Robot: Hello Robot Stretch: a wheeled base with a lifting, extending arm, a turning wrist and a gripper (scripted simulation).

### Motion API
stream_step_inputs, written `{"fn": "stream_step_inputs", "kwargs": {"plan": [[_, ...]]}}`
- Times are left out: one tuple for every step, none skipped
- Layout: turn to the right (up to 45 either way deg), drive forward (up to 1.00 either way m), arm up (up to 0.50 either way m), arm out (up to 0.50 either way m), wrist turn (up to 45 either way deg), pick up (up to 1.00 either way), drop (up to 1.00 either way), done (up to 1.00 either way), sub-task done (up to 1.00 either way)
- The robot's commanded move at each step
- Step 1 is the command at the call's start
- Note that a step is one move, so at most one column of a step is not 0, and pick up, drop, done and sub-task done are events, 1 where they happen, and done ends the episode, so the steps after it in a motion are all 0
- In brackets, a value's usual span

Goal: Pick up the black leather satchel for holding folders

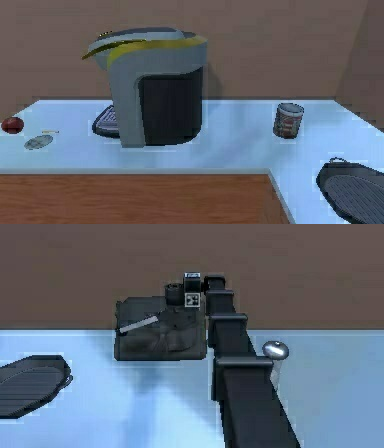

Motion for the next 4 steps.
{"fn": "stream_step_inputs", "kwargs": {"plan": [[0.0,0.0,0.0,0.0,24.0,0.0,0.0,0.0,0.0],[0.0,0.0,-0.14,0.0,0.0,0.0,0.0,0.0,0.0],[0.0,0.0,0.0,0.0,0.0,1.0,0.0,0.0,0.0],[0.0,0.0,0.1,0.0,0.0,0.0,0.0,0.0,0.0]]}}
